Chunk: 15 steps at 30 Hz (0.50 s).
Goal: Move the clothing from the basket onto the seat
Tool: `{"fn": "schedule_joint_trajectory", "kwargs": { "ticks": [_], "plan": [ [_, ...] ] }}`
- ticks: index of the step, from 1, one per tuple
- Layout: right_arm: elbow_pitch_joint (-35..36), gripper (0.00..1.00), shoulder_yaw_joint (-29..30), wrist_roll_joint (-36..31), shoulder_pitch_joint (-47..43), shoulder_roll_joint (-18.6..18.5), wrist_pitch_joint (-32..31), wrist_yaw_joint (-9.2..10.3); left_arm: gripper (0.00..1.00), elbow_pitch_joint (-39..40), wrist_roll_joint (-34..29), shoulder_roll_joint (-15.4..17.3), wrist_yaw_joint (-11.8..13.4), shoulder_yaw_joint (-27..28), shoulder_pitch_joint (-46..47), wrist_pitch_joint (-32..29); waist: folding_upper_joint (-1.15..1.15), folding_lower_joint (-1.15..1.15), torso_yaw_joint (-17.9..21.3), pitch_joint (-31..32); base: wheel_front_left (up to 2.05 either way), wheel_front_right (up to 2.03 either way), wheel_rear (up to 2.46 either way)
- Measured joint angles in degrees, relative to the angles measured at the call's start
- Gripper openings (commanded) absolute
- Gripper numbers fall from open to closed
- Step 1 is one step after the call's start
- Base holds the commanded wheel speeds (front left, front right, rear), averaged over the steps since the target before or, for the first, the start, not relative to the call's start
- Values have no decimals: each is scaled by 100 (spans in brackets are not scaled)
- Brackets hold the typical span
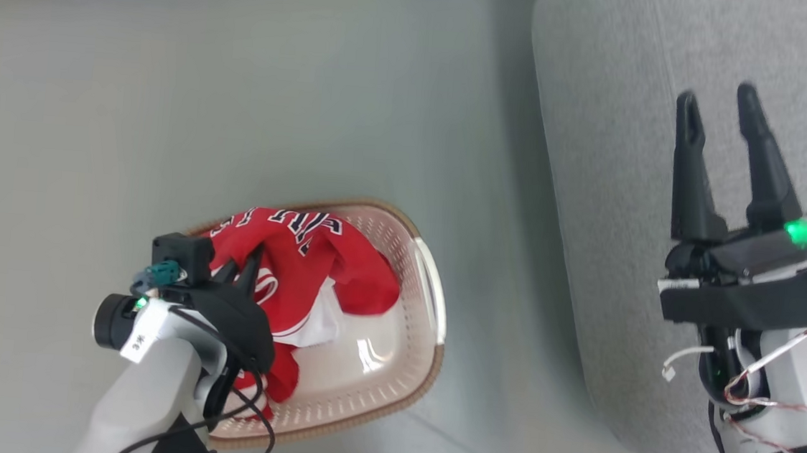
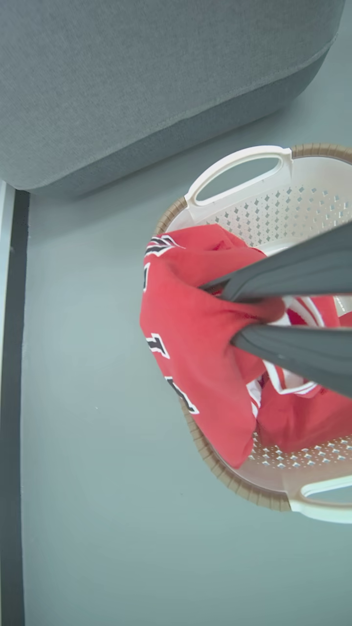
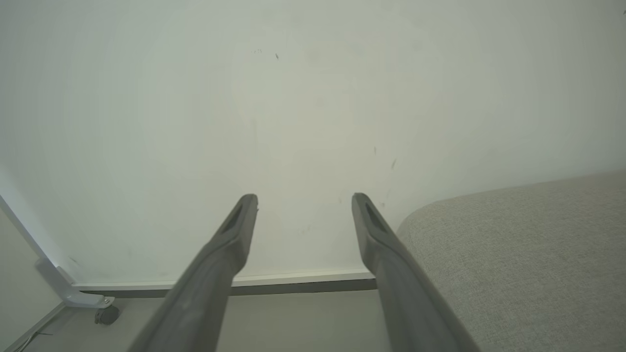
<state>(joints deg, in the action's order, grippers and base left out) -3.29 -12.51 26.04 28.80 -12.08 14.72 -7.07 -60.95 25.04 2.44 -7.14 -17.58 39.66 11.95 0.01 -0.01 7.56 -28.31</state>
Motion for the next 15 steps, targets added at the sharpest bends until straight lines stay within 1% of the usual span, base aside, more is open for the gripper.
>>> {"fn": "schedule_joint_trajectory", "kwargs": {
  "ticks": [5, 15],
  "plan": [
    [-165, 100, 25, 25, -283, 9, 0, 0, 0, 341, 0, -9, 0, -234, -178, 105, 0, 0, -179, 394, 0, 0, 0],
    [-464, 100, -199, 82, -630, 93, 0, 0, 0, 1445, 133, -18, 0, -546, -510, 205, 0, -1, -479, 1208, 0, 0, 0]
  ]
}}
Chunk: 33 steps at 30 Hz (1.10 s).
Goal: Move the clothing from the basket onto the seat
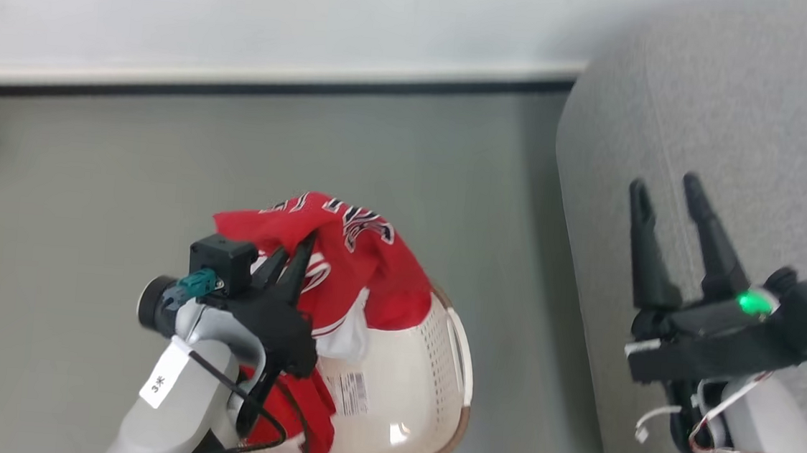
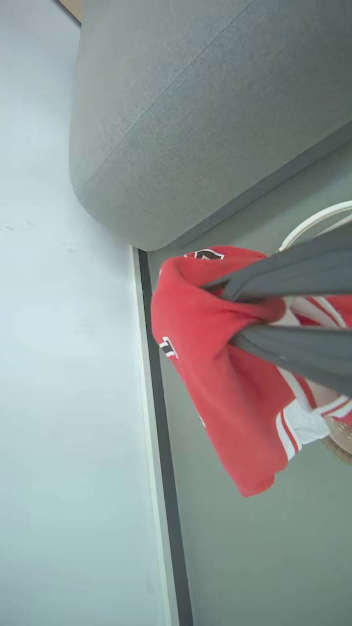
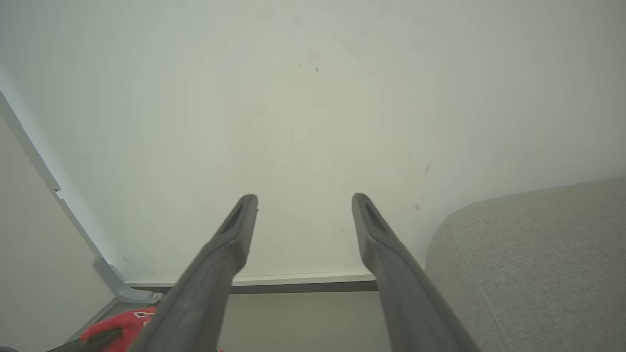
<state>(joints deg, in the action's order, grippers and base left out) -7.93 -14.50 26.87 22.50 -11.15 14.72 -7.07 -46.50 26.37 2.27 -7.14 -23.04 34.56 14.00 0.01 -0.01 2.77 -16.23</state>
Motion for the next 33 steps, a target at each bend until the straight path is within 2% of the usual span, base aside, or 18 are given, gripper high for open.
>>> {"fn": "schedule_joint_trajectory", "kwargs": {
  "ticks": [10, 19, 33],
  "plan": [
    [-221, 100, -404, 148, -504, 88, -1, 0, 0, 1220, 201, 143, 0, -242, -139, 29, 0, 0, -151, 832, 0, 0, 0],
    [-140, 100, -692, 170, -917, 127, -1, 0, 0, 2204, 225, 277, -1, -407, -137, 30, 0, 1, -202, 1431, 0, 0, 0],
    [-57, 100, -1384, -24, -760, 37, -1, 0, 0, 2986, 223, 326, -1, -543, -229, -138, -1, 1, -209, 1519, 0, 0, 0]
  ]
}}
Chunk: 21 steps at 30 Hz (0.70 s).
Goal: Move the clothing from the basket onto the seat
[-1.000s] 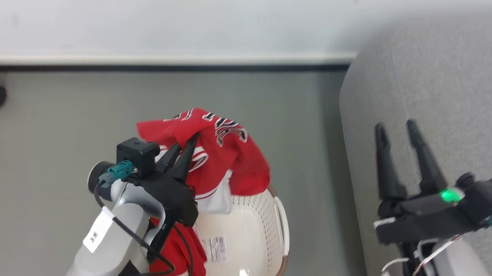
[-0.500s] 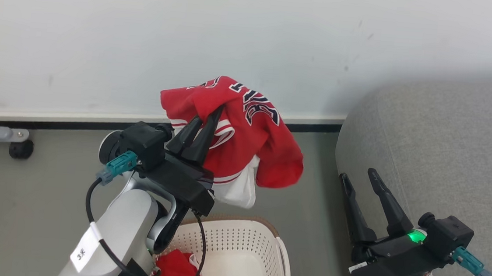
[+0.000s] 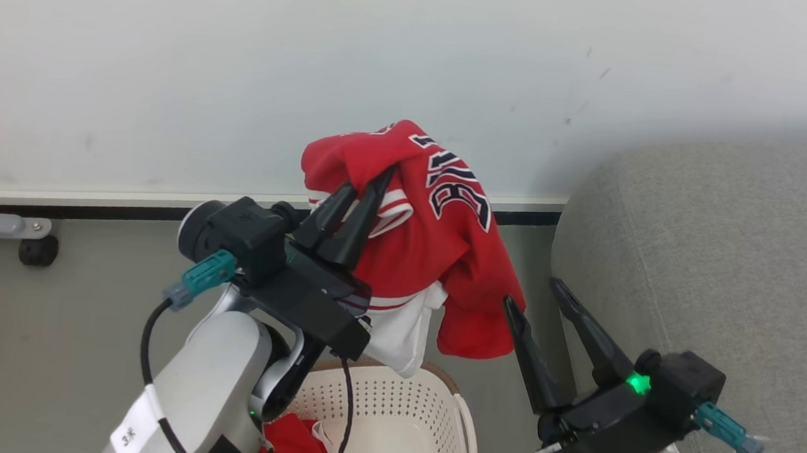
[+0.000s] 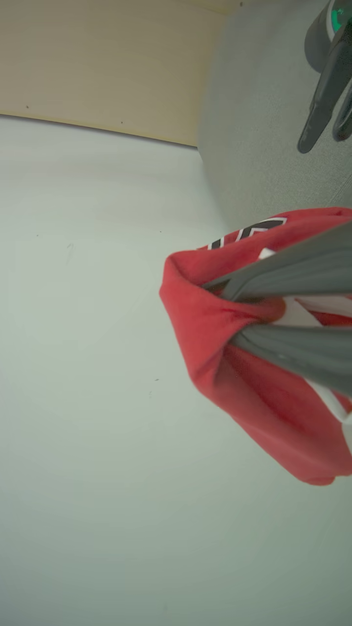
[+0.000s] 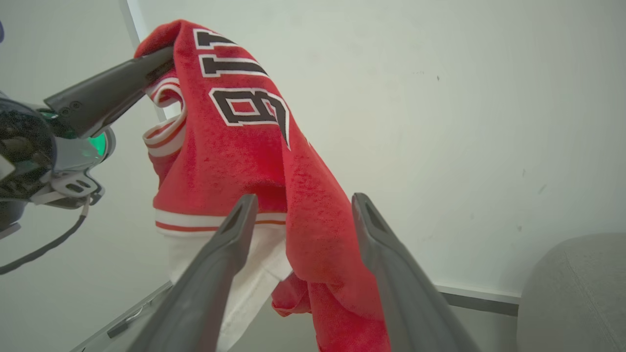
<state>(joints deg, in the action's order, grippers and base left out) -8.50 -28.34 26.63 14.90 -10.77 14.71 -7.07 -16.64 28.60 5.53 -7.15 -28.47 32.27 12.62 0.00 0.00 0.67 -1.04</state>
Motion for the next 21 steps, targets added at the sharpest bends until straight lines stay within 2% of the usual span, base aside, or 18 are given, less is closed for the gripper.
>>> {"fn": "schedule_joint_trajectory", "kwargs": {
  "ticks": [4, 12, 21],
  "plan": [
    [-105, 100, -93, -170, 269, -1, 0, 0, 0, 98, 0, -31, 0, -101, 0, -99, 0, 0, -66, -12, 0, 0, 0],
    [-925, 100, -509, -231, 910, -181, -210, -1, 0, 265, 3, -90, 0, -288, 0, -249, 0, 0, -230, -16, 0, 0, 0],
    [-1818, 100, -1065, -136, 1464, -207, -414, -1, 0, 449, 57, -165, 0, -554, 1, -388, 0, 0, -462, -53, 0, 0, 0]
  ]
}}
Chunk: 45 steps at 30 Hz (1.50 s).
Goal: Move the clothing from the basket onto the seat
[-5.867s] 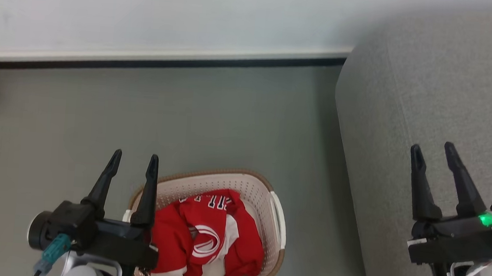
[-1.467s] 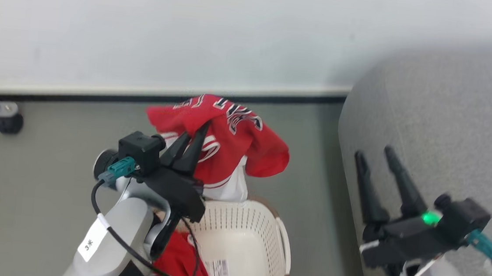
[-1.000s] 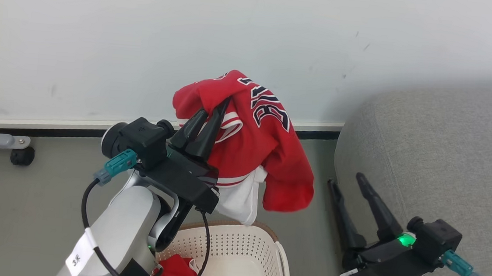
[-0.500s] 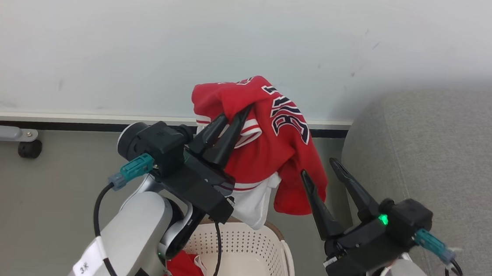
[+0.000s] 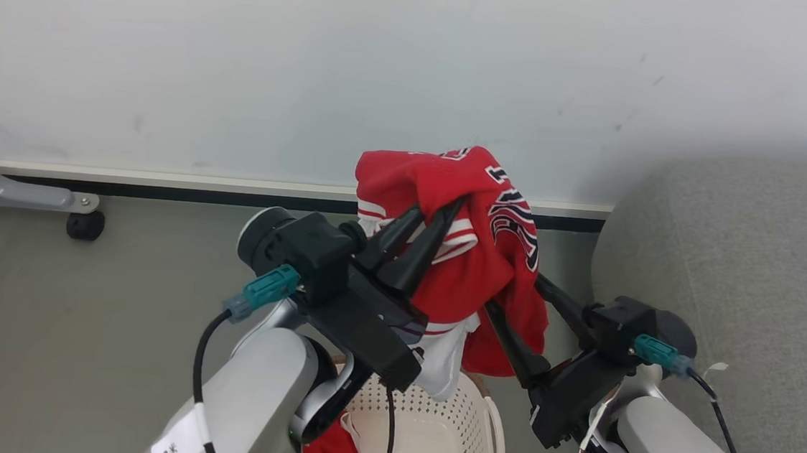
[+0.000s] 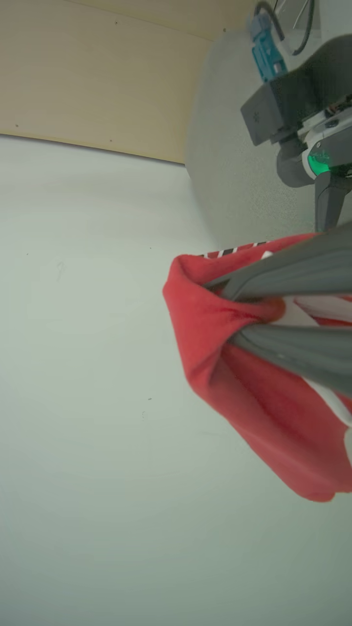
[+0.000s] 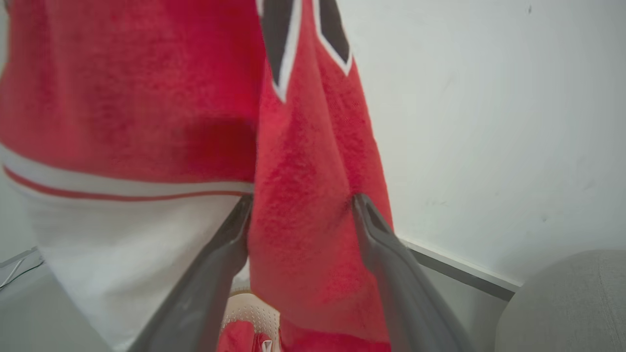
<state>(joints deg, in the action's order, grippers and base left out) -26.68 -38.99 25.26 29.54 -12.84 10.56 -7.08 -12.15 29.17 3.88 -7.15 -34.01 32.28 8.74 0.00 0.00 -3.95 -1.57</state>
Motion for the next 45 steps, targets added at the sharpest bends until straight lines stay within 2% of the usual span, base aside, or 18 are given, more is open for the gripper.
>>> {"fn": "schedule_joint_trajectory", "kwargs": {
  "ticks": [7, 8, 9, 10, 17, 21, 27, 35, 37, 38, 39, 40, 45],
  "plan": [
    [-545, 100, -370, 122, 422, 37, -46, 0, 0, 142, 59, -20, 0, -104, 0, -68, 0, 0, -167, -21, 0, 0, 0],
    [-614, 71, -415, 156, 503, 59, -43, 0, 0, 153, 64, -20, 0, -104, 0, -78, 0, 0, -181, -25, 0, 0, 0],
    [-668, 13, -432, 192, 565, 80, -41, 0, 0, 157, 93, -21, 0, -116, 0, -85, 0, 0, -195, -30, 0, 0, 0],
    [-716, 0, -445, 246, 615, 88, -35, 0, 0, 162, 144, -22, 0, -130, 0, -108, 0, 0, -210, -34, 0, 0, 0],
    [-999, 0, -361, 548, 754, 201, 151, -1, 0, 146, 178, -9, 0, -91, 0, -157, 0, 0, -260, -42, 0, 0, 0],
    [-1079, 0, -133, 822, 753, 143, 257, -1, 0, 126, 203, 55, 8, -56, -25, -159, 0, 0, -250, -34, 0, 0, 0],
    [-1063, 0, -163, 1044, 740, 137, 311, -2, 0, 8, 210, 171, 22, 11, -193, -212, 0, 0, -171, 0, 0, 0, 0],
    [-899, 0, 34, 1410, 645, -93, 322, -2, 0, -63, 210, 287, 74, -91, -580, -318, 0, 0, 86, 40, 0, 0, 0],
    [-884, 0, 68, 1433, 636, -168, 322, -2, 26, -90, 210, 296, 84, -151, -659, -356, 0, 0, 163, 38, 0, 0, 0],
    [-884, 0, 97, 1464, 636, -199, 322, -2, 33, -104, 210, 296, 84, -170, -692, -360, 0, 0, 203, 35, 0, 0, 0],
    [-884, 0, 116, 1481, 635, -234, 322, -2, 52, -130, 210, 296, 85, -189, -712, -361, 0, 0, 245, 33, 0, 0, 0],
    [-880, 0, 142, 1500, 635, -267, 322, -2, 100, -147, 209, 298, 89, -200, -728, -368, 0, 0, 286, 30, 0, 0, 0],
    [-748, 0, 313, 1571, 638, -378, 361, -2, 100, -209, 209, 310, 119, -231, -849, -370, 0, 0, 521, 14, 0, 0, 0]
  ]
}}
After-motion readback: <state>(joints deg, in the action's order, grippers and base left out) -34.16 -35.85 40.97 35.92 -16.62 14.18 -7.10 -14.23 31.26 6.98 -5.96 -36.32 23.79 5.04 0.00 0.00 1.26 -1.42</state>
